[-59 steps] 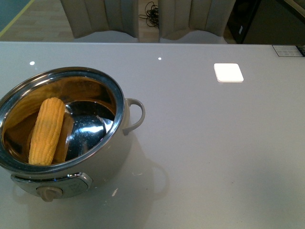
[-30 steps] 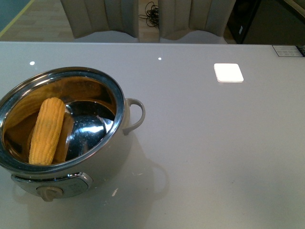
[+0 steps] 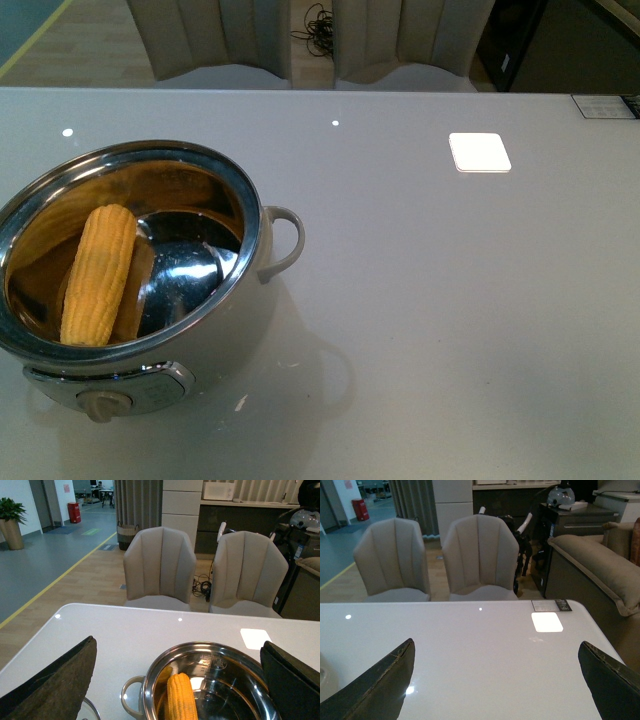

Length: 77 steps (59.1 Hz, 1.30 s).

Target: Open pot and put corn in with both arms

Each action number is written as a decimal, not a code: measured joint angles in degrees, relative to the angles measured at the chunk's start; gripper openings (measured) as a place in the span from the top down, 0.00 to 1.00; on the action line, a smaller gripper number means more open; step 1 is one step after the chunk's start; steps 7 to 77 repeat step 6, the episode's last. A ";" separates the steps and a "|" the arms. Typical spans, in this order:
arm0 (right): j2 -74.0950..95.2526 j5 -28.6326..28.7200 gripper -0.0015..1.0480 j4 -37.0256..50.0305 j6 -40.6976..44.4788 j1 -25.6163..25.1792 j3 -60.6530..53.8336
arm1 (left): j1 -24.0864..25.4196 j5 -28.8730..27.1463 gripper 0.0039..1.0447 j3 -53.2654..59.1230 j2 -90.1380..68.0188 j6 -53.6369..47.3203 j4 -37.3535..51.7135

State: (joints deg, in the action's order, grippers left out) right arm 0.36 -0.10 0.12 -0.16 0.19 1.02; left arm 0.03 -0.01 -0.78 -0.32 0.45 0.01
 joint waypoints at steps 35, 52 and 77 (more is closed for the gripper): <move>0.00 0.00 0.09 0.00 -0.02 0.00 0.00 | 0.02 0.00 0.07 0.00 0.00 0.00 0.00; 0.00 0.00 0.09 0.00 -0.02 0.00 0.00 | 0.02 0.00 0.07 0.00 0.00 0.00 0.00; 0.00 0.00 0.09 0.00 -0.02 0.00 0.00 | 0.02 0.00 0.07 0.00 0.00 0.00 0.00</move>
